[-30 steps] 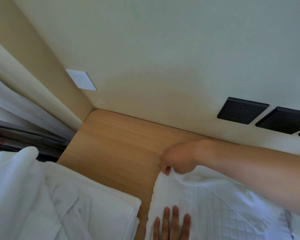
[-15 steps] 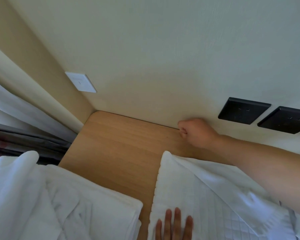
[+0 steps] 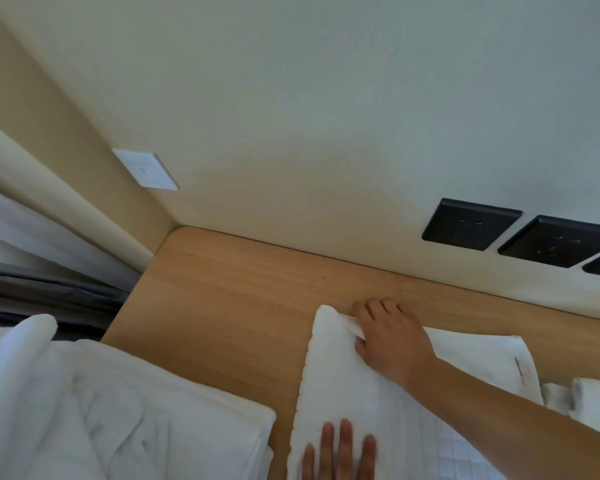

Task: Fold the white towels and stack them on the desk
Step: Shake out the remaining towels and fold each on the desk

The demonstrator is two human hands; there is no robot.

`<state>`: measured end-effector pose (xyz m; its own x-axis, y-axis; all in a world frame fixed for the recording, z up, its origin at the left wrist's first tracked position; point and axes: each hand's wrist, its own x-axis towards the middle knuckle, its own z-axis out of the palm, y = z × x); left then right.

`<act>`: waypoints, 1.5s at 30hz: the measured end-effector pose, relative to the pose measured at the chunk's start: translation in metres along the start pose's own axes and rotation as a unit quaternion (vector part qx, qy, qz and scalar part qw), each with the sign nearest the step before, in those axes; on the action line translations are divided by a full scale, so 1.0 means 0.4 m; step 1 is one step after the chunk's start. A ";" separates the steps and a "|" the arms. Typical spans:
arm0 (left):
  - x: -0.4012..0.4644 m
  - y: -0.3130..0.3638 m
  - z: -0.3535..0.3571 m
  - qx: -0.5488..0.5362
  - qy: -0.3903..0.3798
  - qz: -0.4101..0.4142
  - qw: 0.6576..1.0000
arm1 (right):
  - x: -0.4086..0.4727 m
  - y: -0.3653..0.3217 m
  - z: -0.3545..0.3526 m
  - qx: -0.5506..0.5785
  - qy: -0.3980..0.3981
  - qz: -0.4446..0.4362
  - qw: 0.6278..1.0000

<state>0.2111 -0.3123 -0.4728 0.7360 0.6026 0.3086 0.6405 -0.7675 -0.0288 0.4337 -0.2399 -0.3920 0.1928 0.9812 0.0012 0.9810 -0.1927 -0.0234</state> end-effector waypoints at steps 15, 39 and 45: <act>-0.043 0.022 -0.023 0.052 -0.025 -0.024 0.998 | -0.178 0.173 -0.061 0.031 -0.065 0.118 0.990; -0.042 0.050 -0.071 -0.023 -0.082 -0.064 0.994 | -0.121 0.454 -0.114 -0.020 -0.124 0.187 0.974; -0.042 0.046 -0.074 -0.019 -0.086 -0.050 0.995 | -0.269 0.272 -0.109 0.098 0.103 -0.052 0.989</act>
<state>0.2040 -0.3431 -0.4506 0.6971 0.7029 0.1414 0.7066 -0.7070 0.0310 0.5205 -0.3669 -0.3509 0.1106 0.9700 0.2163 0.9766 -0.0657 -0.2048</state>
